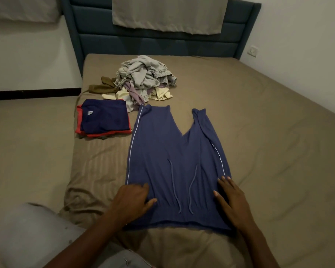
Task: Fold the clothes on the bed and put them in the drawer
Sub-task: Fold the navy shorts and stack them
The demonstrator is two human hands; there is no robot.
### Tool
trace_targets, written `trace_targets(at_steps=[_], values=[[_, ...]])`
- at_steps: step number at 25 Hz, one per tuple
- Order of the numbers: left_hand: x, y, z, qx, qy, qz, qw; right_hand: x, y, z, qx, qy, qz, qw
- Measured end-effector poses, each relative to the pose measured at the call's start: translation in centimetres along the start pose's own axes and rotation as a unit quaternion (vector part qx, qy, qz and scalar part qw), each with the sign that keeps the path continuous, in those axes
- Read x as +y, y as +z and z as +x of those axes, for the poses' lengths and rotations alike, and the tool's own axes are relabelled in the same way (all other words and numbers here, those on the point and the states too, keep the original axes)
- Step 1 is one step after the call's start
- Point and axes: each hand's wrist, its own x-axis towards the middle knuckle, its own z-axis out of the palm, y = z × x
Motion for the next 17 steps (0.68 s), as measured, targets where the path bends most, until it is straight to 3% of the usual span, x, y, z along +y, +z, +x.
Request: trace_targets(at_steps=[5, 11, 14, 17], values=[[3.8, 4.0, 8.3, 0.027, 0.001, -0.089, 0.996, 0.1, 3.3, 14.9, -0.040, -0.019, -0.094, 0.995], [3.6, 9.7, 22.9, 0.059, -0.001, -0.154, 0.986, 4.1, 4.8, 28.6, 0.011, 0.072, -0.127, 0.989], [3.0, 11.4, 30.9, 0.014, -0.032, -0.185, 0.982, 7.1, 4.3, 33.5, 0.031, 0.118, -0.121, 0.985], [3.1, 13.2, 37.2, -0.091, -0.130, -0.190, 0.969, 10.6, 3.8, 37.5, 0.067, 0.133, -0.026, 0.988]])
